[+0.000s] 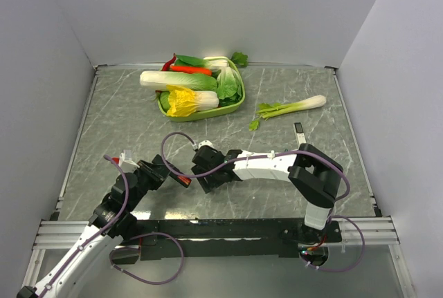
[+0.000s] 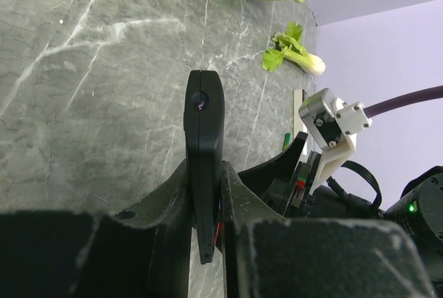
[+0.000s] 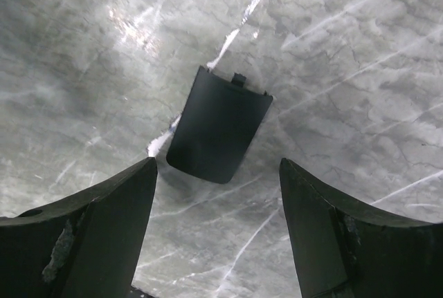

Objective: Load the batteries into the remote control
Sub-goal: Pick up the battery cover at the center of the board.

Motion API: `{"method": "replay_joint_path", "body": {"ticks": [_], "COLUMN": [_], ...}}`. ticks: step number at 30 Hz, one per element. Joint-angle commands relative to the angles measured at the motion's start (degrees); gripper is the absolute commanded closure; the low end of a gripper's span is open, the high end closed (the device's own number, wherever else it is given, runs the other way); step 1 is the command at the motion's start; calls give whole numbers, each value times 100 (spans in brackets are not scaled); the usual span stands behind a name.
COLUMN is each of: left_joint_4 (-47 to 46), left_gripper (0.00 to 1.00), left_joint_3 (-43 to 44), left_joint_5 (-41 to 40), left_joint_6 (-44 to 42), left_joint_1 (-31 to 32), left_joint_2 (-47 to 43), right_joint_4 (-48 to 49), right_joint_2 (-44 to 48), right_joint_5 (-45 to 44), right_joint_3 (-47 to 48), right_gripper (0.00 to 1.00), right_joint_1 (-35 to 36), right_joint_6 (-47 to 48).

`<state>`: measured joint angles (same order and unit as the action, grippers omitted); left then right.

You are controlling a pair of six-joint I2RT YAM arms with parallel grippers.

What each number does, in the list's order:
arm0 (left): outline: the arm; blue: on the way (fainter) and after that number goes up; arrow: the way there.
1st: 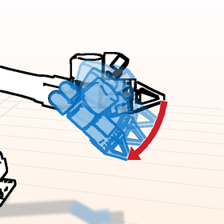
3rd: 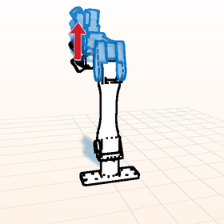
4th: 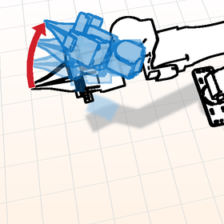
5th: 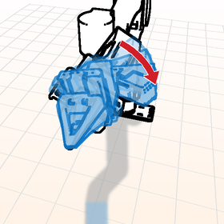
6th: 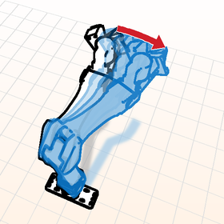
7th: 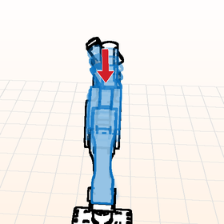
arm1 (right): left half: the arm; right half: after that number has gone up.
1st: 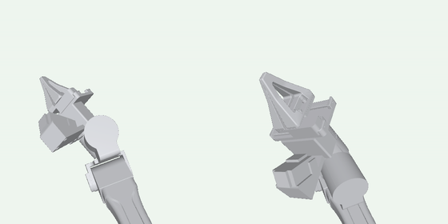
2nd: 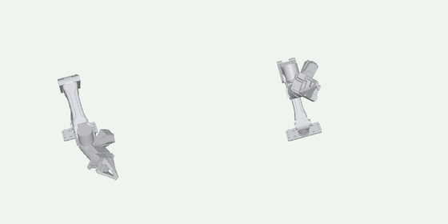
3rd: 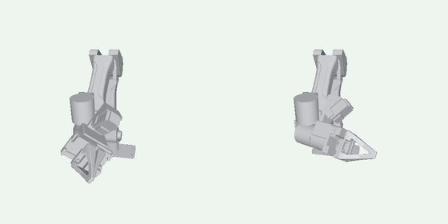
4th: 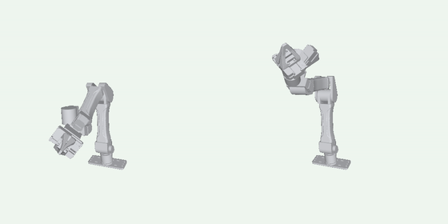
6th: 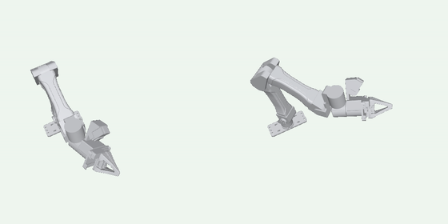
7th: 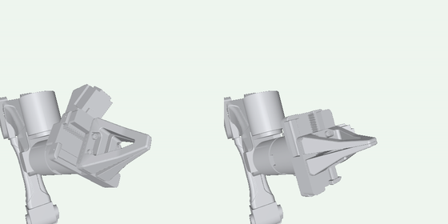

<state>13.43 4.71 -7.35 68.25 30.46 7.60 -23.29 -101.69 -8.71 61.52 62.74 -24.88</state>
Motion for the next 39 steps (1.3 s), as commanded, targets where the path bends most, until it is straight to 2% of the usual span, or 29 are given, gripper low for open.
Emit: {"method": "replay_joint_path", "body": {"ticks": [1,13,23,39], "left_joint_4": [-113,-183,-244,-315], "left_gripper": [99,99,99,99], "left_joint_3": [83,48,39,21], "left_joint_5": [76,103,120,147], "left_joint_6": [57,83,83,92], "left_joint_1": [13,13,13,22], "left_joint_2": [-74,-56,14,76], "right_joint_4": [-70,-141,228,88], "right_joint_2": [-176,228,194,-158], "right_joint_5": [-280,-544,-122,44], "right_joint_3": [194,-236,-228,53], "right_gripper": [21,32,35,38], "right_joint_1": [-7,-218,-236,-148], "right_joint_6": [-96,45,643,195]}}
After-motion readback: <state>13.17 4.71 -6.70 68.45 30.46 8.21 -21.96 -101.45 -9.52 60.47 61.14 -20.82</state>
